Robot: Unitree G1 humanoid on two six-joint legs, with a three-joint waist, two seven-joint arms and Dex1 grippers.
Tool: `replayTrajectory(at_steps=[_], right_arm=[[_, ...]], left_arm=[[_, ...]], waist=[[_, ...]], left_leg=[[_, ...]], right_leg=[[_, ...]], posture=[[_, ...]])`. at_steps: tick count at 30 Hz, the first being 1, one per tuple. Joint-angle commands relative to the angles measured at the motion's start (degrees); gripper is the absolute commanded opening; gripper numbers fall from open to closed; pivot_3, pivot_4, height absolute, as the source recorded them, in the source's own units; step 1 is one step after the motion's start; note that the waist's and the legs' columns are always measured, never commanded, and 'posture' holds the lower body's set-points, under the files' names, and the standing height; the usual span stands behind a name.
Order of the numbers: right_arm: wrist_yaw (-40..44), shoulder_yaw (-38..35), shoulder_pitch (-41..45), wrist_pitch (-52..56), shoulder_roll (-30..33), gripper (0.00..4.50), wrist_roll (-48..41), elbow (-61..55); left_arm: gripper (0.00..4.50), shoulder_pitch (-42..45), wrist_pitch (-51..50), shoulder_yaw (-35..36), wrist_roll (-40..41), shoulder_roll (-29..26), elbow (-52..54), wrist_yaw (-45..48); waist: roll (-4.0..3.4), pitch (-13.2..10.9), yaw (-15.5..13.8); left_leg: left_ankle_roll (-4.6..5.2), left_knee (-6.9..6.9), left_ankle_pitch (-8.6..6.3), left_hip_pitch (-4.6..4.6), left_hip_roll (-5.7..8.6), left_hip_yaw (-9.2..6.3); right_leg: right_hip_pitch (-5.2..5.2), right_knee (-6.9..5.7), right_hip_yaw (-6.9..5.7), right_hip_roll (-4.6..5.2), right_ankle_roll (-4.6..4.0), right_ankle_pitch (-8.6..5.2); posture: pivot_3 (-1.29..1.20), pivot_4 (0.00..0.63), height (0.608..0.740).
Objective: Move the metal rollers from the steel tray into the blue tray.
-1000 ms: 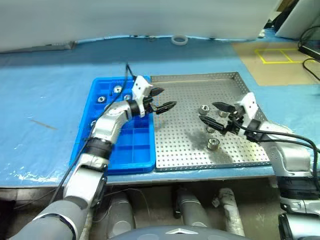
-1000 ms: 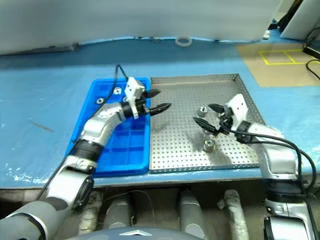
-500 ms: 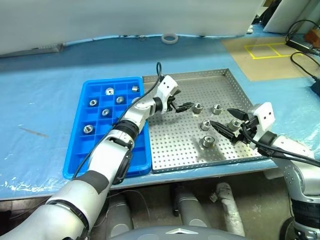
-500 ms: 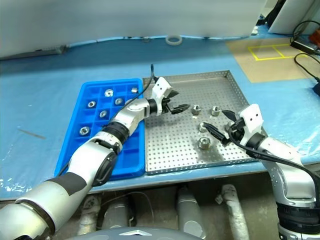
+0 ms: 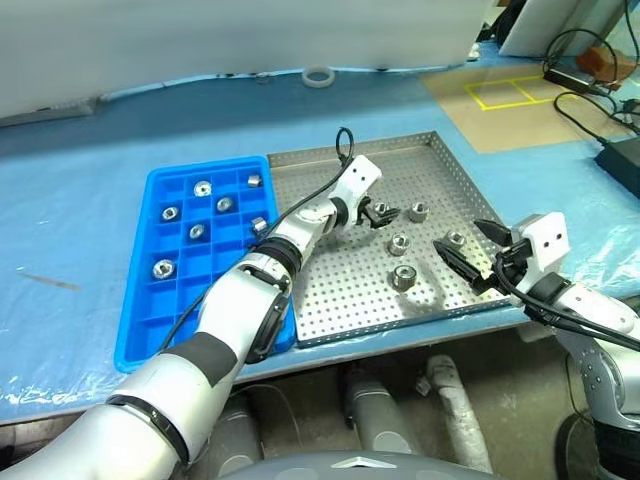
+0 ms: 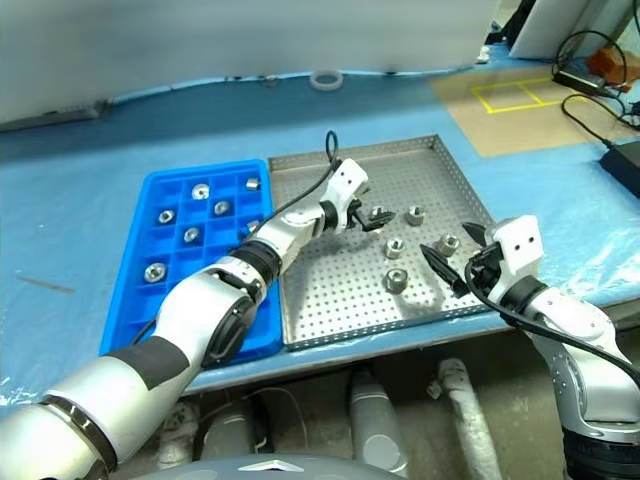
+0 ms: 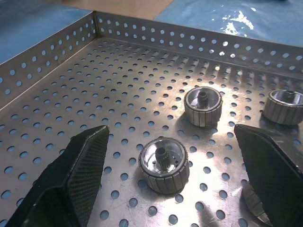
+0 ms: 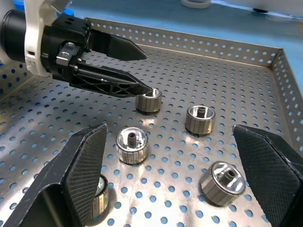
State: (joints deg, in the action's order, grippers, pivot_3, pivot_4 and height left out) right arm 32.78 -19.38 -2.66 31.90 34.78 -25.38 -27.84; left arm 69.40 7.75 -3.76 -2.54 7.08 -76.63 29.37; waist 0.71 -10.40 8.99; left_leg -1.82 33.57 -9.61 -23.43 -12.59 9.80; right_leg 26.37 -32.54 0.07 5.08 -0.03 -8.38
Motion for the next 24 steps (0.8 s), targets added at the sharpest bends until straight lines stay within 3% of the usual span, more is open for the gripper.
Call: replayTrajectory(at_steps=[1,13,23,24], right_arm=[[-1.27,-2.50,-1.42,0.19,-0.21,4.50,-1.41,-3.53],[-3.62,-3.33,-3.45,0.32,0.02,4.50,-2.38,-5.47],[-4.12,-3.72,-4.41,-0.23,0.08,4.50,-2.43,-5.57],[-4.11,-3.71,-4.30,-0.29,0.12,4.50,-2.39,-5.41]], left_arm=[[4.44,2.21,0.29,-0.09,-2.67,0.56,-0.25,-6.94],[4.44,2.59,-3.62,3.14,-3.85,2.34,-1.15,-10.30],[4.44,0.92,-8.60,3.74,-6.33,1.62,-1.63,-18.51],[4.27,0.65,-8.98,4.08,-6.14,1.54,-1.62,-18.54]], waist=[[-0.03,0.02,1.05],[-0.07,0.04,6.39],[-0.12,0.07,9.16],[-0.18,0.10,9.30]], left_leg=[[0.13,0.19,-0.08,-0.12,0.00,-0.09],[1.02,0.73,-0.63,-0.65,0.94,-0.22],[1.34,1.17,-0.83,-1.25,1.01,-0.56],[1.36,1.17,-0.83,-1.29,0.99,-0.61]], right_leg=[[-0.03,0.00,-0.04,0.01,0.07,-0.04],[-0.15,0.20,-0.25,1.10,0.48,-0.29],[-0.21,0.45,-0.64,1.27,0.69,-0.40],[-0.24,0.55,-0.71,1.27,0.70,-0.39]], posture=[[-0.76,0.150,0.740],[-0.79,0.150,0.740],[-0.79,0.150,0.740],[-0.79,0.150,0.740]])
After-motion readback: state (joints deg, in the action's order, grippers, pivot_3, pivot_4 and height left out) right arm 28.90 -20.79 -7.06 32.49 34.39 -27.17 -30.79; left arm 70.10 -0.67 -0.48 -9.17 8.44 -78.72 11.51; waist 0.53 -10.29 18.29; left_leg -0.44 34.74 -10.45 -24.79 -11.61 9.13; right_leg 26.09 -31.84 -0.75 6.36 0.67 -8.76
